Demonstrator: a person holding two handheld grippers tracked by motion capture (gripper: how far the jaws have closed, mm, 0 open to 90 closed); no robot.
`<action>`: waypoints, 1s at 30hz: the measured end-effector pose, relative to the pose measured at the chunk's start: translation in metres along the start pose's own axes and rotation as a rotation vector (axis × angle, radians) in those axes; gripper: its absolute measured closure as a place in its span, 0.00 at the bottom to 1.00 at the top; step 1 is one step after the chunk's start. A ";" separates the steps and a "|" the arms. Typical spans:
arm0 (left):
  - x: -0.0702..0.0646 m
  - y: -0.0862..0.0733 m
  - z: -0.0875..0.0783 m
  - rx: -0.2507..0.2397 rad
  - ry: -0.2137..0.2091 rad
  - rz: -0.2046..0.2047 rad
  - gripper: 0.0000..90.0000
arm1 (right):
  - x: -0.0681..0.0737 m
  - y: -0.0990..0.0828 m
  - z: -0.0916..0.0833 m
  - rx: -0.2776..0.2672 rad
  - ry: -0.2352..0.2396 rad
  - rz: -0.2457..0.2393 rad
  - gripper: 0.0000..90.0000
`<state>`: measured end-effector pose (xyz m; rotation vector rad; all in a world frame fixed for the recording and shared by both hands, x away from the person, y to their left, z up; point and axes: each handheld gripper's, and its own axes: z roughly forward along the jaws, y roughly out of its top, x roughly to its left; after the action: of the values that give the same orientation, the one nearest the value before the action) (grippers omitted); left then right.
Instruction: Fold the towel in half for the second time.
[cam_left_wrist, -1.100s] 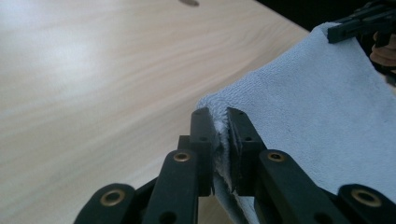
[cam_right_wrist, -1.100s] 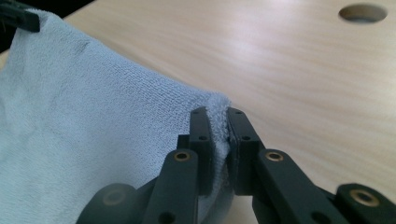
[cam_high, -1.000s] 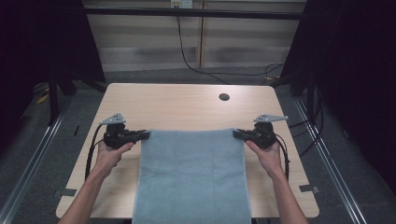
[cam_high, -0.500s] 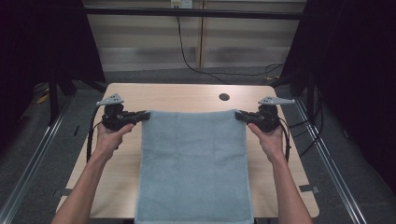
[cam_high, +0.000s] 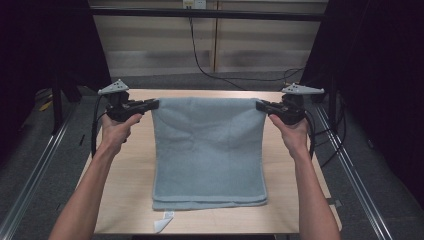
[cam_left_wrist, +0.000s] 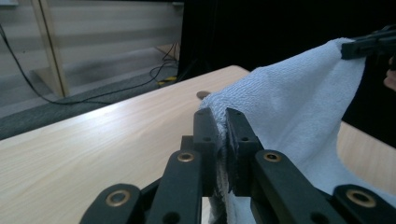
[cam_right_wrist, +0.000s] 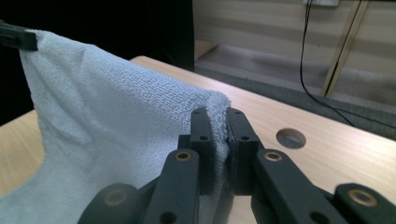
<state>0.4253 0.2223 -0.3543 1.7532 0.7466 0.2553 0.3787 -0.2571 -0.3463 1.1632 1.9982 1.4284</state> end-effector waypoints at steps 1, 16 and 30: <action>-0.001 -0.001 -0.001 0.002 -0.004 0.005 0.94 | 0.001 0.000 -0.001 -0.010 0.005 -0.002 0.93; -0.034 -0.043 -0.025 0.035 -0.081 0.026 0.95 | 0.027 -0.054 -0.033 -0.042 0.083 -0.023 0.93; -0.060 -0.107 -0.046 0.125 -0.101 0.000 0.95 | 0.053 -0.107 -0.064 0.076 0.126 -0.067 0.91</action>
<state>0.3168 0.2372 -0.4267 1.8694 0.7023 0.1212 0.2609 -0.2623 -0.4126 1.0501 2.1733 1.4365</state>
